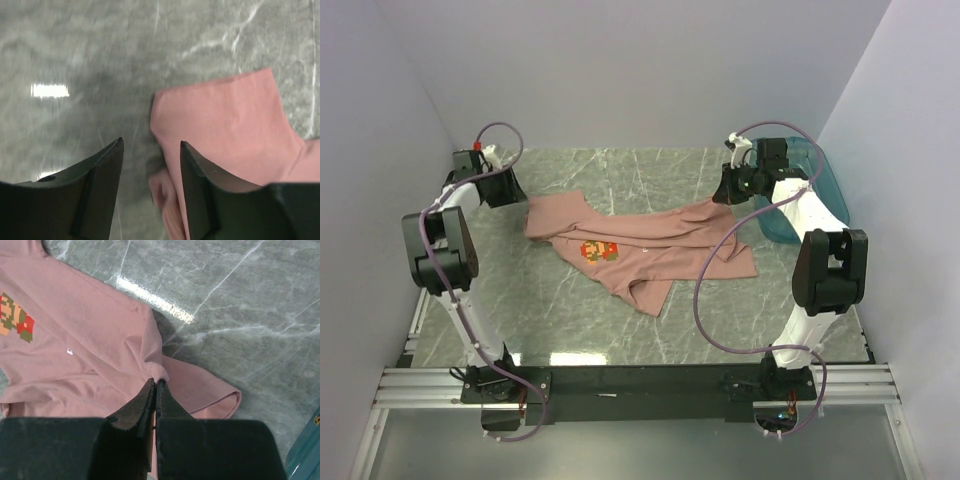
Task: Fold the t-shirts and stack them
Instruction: Flatten the tshirt out
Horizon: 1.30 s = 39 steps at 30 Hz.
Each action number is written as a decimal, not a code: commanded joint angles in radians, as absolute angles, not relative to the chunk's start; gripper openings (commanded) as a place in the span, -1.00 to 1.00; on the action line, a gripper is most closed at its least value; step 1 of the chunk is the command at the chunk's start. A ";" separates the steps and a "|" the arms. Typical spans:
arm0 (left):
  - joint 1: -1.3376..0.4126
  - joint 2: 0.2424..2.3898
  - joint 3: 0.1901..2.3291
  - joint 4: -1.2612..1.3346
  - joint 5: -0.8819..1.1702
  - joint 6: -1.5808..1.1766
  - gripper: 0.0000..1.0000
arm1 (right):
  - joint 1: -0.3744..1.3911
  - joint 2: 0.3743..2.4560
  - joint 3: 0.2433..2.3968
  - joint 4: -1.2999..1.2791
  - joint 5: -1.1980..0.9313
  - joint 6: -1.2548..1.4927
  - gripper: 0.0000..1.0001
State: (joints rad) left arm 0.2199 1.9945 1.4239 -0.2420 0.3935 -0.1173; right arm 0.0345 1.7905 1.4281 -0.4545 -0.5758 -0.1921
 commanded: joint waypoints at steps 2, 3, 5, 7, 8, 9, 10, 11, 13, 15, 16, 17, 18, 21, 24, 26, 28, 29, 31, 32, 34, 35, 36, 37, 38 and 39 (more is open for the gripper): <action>0.189 2.100 1.581 -0.285 0.439 -0.057 0.04 | 0.031 1.798 1.465 -0.423 -0.606 -0.201 -1.00; 0.184 2.115 1.615 -0.307 0.440 -0.058 0.02 | 0.031 1.798 1.465 -0.425 -0.604 -0.202 -1.00; 0.176 2.154 1.641 -0.322 0.442 -0.061 -0.01 | 0.031 1.796 1.465 -0.423 -0.604 -0.202 -1.00; 0.173 2.172 1.660 -0.337 0.442 -0.061 -0.05 | 0.031 1.796 1.465 -0.426 -0.606 -0.204 -1.00; 0.173 2.175 1.660 -0.339 0.440 -0.063 -0.05 | 0.031 1.796 1.466 -0.425 -0.606 -0.201 -1.00; 0.172 2.175 1.657 -0.337 0.445 -0.063 -0.07 | 0.032 1.796 1.468 -0.425 -0.609 -0.201 -1.00; 0.172 2.177 1.657 -0.333 0.445 -0.063 -0.07 | 0.031 1.799 1.467 -0.425 -0.609 -0.201 -1.00; 0.170 2.177 1.655 -0.334 0.443 -0.063 -0.07 | 0.031 1.801 1.468 -0.425 -0.609 -0.199 -1.00; 0.169 2.189 1.661 -0.339 0.445 -0.060 -0.10 | 0.031 1.804 1.473 -0.428 -0.607 -0.199 -1.00; 0.167 2.204 1.675 -0.353 0.439 -0.060 -0.13 | 0.032 1.801 1.473 -0.431 -0.606 -0.199 -1.00; 0.167 2.221 1.689 -0.357 0.448 -0.057 -0.14 | 0.031 1.801 1.473 -0.431 -0.604 -0.199 -1.00; 0.167 2.230 1.695 -0.368 0.449 -0.055 -0.18 | 0.031 1.798 1.473 -0.433 -0.604 -0.199 -1.00; 0.169 2.238 1.707 -0.374 0.449 -0.055 -0.20 | 0.029 1.796 1.471 -0.431 -0.604 -0.199 -1.00; 0.167 2.253 1.709 -0.379 0.454 -0.054 -0.28 | 0.029 1.793 1.471 -0.433 -0.603 -0.198 -1.00; 0.166 2.253 1.707 -0.374 0.456 -0.055 -0.35 | 0.029 1.796 1.473 -0.434 -0.603 -0.199 -1.00; 0.166 2.258 1.712 -0.376 0.462 -0.054 -0.46 | 0.029 1.796 1.473 -0.434 -0.604 -0.198 -1.00; 0.166 2.260 1.723 -0.374 0.469 -0.058 -0.57 | 0.031 1.795 1.473 -0.436 -0.604 -0.198 -1.00; 0.166 2.258 1.730 -0.373 0.483 -0.060 -0.72 | 0.029 1.792 1.473 -0.439 -0.606 -0.199 -1.00; 0.166 2.246 1.736 -0.371 0.500 -0.069 -0.90 | 0.028 1.786 1.476 -0.445 -0.606 -0.201 -1.00; 0.166 2.234 1.735 -0.368 0.512 -0.072 -0.99 | 0.028 1.776 1.479 -0.448 -0.606 -0.204 -1.00; 0.164 2.168 1.717 -0.341 0.523 -0.086 -0.99 | 0.028 1.766 1.502 -0.480 -0.607 -0.215 -1.00; 0.164 2.134 1.703 -0.328 0.528 -0.090 -0.99 | 0.028 1.746 1.512 -0.498 -0.607 -0.239 -1.00; 0.164 2.046 1.662 -0.315 0.531 -0.098 -0.99 | 0.028 1.729 1.526 -0.535 -0.600 -0.253 -1.00; 0.164 1.992 1.634 -0.281 0.534 -0.103 -0.99 | 0.028 1.711 1.549 -0.554 -0.594 -0.288 -1.00; 0.164 1.927 1.544 -0.243 0.538 -0.109 -0.99 | 0.029 1.665 1.560 -0.574 -0.586 -0.308 -1.00; 0.166 1.785 1.490 -0.200 0.535 -0.132 -0.99 | 0.028 1.639 1.587 -0.615 -0.566 -0.330 -1.00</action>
